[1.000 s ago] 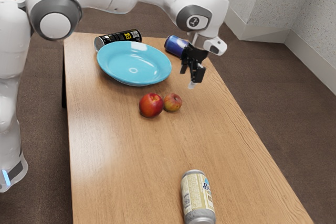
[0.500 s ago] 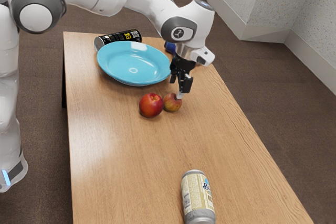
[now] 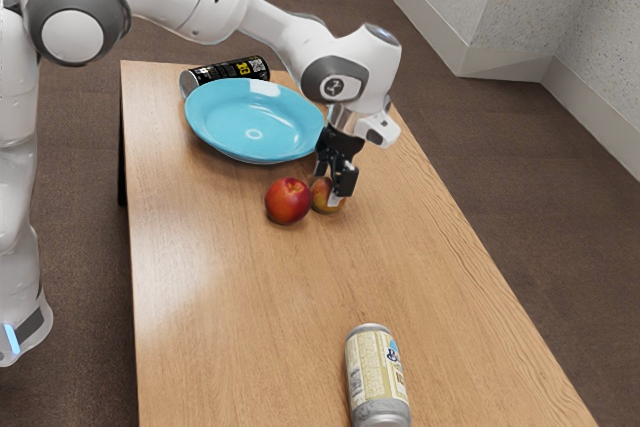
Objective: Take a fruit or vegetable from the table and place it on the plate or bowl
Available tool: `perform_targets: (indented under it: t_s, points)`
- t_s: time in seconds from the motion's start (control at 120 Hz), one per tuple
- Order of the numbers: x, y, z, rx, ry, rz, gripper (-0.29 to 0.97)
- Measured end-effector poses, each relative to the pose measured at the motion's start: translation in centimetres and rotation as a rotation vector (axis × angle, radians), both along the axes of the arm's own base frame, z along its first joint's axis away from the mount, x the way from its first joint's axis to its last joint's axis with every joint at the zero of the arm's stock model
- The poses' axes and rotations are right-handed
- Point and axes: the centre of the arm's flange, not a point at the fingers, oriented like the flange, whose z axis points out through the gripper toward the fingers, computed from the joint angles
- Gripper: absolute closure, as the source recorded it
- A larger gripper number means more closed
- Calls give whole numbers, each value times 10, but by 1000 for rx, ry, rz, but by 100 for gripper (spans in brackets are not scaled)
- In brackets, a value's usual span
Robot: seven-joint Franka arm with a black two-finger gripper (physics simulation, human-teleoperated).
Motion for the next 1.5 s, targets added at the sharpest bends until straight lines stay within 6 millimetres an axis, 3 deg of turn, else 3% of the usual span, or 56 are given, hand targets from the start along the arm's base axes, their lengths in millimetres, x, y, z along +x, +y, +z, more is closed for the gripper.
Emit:
perform_targets:
  t_s: [0.342,0.492,0.625,0.683,0.75,0.85,0.9,0.975,1.167,1.308,1.5]
  points:
    - [6,3,-17,-3,12,10,1]
    - [7,5,-19,-2,9,14,25]
    - [8,5,-16,4,1,16,34]
    - [9,4,-7,7,-17,15,36]
    - [14,4,19,14,-66,13,38]
    - [25,11,75,27,-150,22,39]
    - [27,22,103,34,-177,40,38]
    - [25,47,128,45,-189,84,36]
    - [2,131,163,72,-169,233,36]
    - [-16,194,153,92,-117,349,35]
    - [-26,236,125,96,-45,424,36]
